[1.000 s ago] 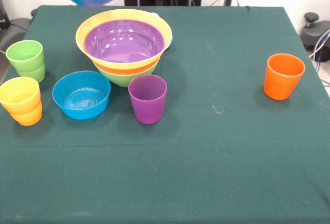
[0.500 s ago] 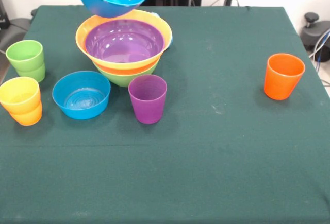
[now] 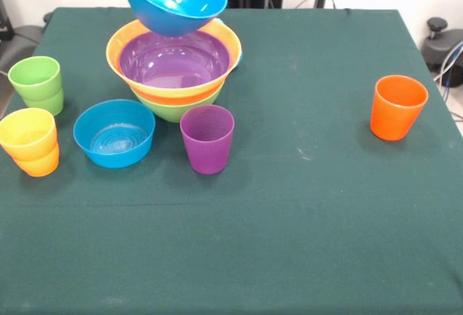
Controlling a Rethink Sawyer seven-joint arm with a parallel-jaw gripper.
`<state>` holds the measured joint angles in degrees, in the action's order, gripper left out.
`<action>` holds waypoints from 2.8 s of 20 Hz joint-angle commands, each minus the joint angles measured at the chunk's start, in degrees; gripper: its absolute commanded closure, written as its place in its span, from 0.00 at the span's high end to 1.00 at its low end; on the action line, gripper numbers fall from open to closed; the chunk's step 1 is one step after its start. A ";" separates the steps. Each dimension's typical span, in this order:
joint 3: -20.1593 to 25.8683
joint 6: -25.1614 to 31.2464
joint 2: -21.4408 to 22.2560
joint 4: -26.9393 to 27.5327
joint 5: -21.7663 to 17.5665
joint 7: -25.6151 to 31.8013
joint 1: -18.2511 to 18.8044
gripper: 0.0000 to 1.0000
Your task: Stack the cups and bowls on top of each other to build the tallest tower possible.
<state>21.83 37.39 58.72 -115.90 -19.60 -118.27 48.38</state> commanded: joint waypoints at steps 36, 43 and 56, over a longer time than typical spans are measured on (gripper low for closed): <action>-1.31 0.39 -4.48 8.26 4.78 -2.20 -4.53 1.00; -1.22 -0.06 -4.05 7.70 5.01 -2.42 -4.63 1.00; -5.05 -8.79 -12.68 10.45 2.43 -10.40 -12.23 1.00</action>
<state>18.38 35.72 55.71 -107.15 -15.46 -118.28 40.97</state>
